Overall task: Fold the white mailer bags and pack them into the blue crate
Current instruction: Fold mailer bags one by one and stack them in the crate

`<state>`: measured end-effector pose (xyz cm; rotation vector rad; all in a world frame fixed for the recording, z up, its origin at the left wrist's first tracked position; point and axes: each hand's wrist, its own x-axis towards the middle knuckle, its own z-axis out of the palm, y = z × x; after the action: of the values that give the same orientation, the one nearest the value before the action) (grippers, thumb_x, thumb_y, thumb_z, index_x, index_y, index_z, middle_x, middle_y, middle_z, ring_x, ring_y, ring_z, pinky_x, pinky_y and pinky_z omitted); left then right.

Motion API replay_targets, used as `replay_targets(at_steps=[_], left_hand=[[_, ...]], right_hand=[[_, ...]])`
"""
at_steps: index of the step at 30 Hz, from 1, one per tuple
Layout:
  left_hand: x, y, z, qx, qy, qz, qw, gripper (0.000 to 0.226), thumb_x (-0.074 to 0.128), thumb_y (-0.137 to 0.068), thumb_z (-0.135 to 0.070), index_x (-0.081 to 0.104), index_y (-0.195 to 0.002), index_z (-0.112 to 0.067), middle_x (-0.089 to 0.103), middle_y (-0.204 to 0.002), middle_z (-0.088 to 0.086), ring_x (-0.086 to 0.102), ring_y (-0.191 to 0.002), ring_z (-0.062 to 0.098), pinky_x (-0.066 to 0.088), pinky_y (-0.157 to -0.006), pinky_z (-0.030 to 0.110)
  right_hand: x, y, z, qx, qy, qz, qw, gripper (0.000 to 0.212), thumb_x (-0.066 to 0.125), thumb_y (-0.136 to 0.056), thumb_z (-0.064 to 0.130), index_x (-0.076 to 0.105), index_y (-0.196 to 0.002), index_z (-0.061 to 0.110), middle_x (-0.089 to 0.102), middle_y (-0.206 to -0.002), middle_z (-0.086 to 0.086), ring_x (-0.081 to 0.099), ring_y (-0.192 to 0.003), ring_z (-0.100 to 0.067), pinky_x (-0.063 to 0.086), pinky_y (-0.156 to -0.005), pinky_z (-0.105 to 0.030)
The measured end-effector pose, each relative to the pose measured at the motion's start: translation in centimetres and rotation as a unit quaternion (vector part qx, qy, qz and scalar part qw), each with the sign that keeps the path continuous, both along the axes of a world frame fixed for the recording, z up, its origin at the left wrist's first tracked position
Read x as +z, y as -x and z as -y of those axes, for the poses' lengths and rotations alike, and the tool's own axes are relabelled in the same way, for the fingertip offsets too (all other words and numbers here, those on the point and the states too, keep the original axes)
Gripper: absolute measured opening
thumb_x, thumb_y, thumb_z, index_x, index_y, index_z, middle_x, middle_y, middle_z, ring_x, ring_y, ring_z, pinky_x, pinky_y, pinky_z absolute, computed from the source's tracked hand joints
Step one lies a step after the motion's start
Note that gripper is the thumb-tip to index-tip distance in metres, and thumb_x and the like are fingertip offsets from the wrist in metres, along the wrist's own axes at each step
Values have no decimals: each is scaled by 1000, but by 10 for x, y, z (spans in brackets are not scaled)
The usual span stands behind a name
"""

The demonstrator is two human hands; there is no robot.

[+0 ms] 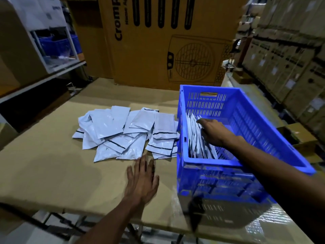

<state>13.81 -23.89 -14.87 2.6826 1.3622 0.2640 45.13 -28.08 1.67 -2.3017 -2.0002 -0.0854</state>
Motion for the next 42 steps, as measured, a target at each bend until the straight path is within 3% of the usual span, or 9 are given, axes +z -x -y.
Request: replay_targets(at_steps=[4,8,14,19,24,28,34,39,42], left_hand=[[1,3,-2,3,-1,8,1000,71,27,-96,-52,15,-160,-24,6,-169,9,14,-152,33,23,-114,62],[1,11,-9,13,2,24,1000,70,30,-94,-51,28,-157,-20,13,-168,11,18,-151,36,28,-112,63],[-3,55,-34,43,-26,19,999,67,36,-93,-49,40,-152,-18,20,-165,15,27,-148,38,27,-110,64],[-5,95,-57,113,-35,4,993,71,34,-90,-50,38,-152,-17,20,-165,15,23,-149,38,24,-112,64],[-8,99,-65,117,-26,2,993,74,37,-91,-54,28,-158,-24,16,-167,11,17,-152,36,19,-117,62],[-12,97,-70,98,-37,-3,995,76,38,-92,-56,26,-159,-22,19,-166,13,19,-152,37,23,-115,63],[-19,91,-81,87,-48,12,995,79,35,-91,-57,22,-161,-22,15,-168,10,10,-155,33,17,-118,62],[-22,87,-88,82,-54,14,995,77,37,-91,-56,25,-160,-23,20,-166,13,14,-154,35,20,-117,63],[-23,86,-90,77,-57,17,995,77,37,-91,-56,26,-160,-24,20,-166,14,15,-153,36,22,-116,64]], right_hand=[[15,19,-6,28,-135,-14,990,36,47,-97,16,50,-132,8,59,-128,-19,60,-104,-44,49,-75,-47],[26,47,-22,58,-198,-40,978,35,45,-98,25,52,-129,11,63,-126,-16,63,-101,-42,53,-76,-49],[37,97,-63,100,-136,-24,985,37,46,-97,29,55,-130,15,63,-125,-14,61,-106,-40,52,-82,-45],[32,147,-108,104,9,25,994,36,49,-96,29,55,-128,14,62,-124,-19,58,-111,-41,52,-84,-43],[-2,180,-142,48,83,25,995,32,51,-93,23,52,-123,12,56,-122,-18,57,-109,-41,45,-81,-39],[-47,188,-160,21,78,69,994,33,52,-88,13,50,-122,13,59,-121,-12,53,-117,-35,39,-95,-46],[-94,170,-190,-49,41,108,992,54,56,-90,15,36,-141,15,47,-138,-10,30,-140,-37,22,-111,-59],[-102,162,-196,-49,42,113,992,66,72,-74,11,41,-131,17,60,-121,-4,41,-131,-33,29,-106,-53],[-97,159,-195,-47,2,118,992,41,67,-74,9,51,-110,20,66,-104,-4,54,-113,-31,36,-99,-45]])
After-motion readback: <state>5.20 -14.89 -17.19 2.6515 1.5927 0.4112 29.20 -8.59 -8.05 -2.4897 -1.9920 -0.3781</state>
